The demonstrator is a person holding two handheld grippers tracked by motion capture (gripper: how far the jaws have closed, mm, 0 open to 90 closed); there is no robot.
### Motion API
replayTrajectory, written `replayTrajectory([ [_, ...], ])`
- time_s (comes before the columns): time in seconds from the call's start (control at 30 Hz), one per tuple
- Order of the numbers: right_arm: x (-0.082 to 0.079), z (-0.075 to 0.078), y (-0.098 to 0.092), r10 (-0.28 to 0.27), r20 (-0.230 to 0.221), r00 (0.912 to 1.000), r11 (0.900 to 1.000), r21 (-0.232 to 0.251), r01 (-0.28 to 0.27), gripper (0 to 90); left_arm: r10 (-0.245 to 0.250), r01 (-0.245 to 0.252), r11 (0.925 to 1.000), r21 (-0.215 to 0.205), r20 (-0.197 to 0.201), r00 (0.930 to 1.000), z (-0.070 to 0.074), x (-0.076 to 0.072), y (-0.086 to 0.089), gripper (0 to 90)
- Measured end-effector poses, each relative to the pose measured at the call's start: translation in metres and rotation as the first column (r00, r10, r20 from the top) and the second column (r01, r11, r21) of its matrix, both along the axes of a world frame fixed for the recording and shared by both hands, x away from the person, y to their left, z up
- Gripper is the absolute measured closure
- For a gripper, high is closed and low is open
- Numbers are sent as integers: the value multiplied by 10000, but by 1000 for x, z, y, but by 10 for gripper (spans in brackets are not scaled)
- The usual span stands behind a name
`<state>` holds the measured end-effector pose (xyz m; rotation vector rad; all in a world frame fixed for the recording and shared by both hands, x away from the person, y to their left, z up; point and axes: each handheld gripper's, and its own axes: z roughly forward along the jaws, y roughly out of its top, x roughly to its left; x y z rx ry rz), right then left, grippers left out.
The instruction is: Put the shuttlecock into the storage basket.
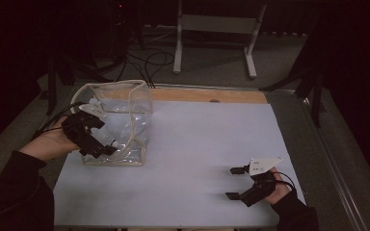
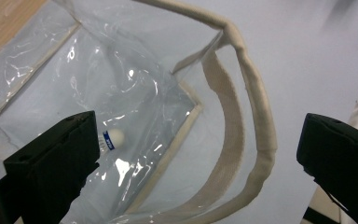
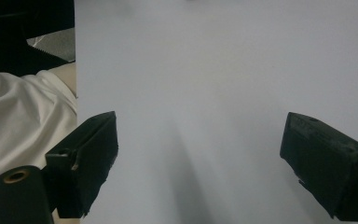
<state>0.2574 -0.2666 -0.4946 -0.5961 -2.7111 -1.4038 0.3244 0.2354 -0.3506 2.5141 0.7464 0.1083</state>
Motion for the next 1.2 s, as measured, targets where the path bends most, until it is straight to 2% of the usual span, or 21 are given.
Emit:
replayTrajectory([
  [0.13, 0, 0, 0, -28, -23, 10000, 10000, 2, 28, 112, -14, 13, 9997, -249, -40, 10000, 1, 0, -1, 4],
  [0.27, 0, 0, -1, -29, -4, 10000, 10000, -12, 29, 112, -68, 74, 9988, -476, 120, 9999, 3, -1, -2, 3],
  [0.33, 0, 0, -1, -47, -37, 10000, 10000, 6, 47, 112, -166, 176, 9989, -427, 252, 9995, 4, -2, -3, 3],
  [0.37, 0, 0, -1, -51, -36, 10000, 10000, -3, 51, 112, -193, 198, 9983, -552, 85, 9998, 5, -3, -4, 3],
  [0.43, 0, 0, -1, -24, -14, 10000, 10000, 0, 24, 112, -208, 222, 9985, -503, 282, 9994, 7, -3, -5, 3],
  [0.47, 0, 0, -1, -20, -20, 10000, 10000, 9, 20, 112, -264, 274, 9981, -557, 182, 9995, 7, -4, -5, 4],
  [0.6, 0, -1, -1, -24, -14, 10000, 10000, 8, 24, 112, -298, 317, 9974, -640, 297, 9991, 8, -5, -8, 4],
  [0.87, 0, -1, -2, -50, -50, 10000, 10000, 69, 51, 112, -226, 269, 9941, -1053, 423, 9988, 12, -8, -10, 3],
  [1.2, -1, -1, -2, -63, -58, 10000, 9999, 89, 63, 112, -442, 524, 9882, -1439, 596, 9972, 16, -19, -20, 3],
])
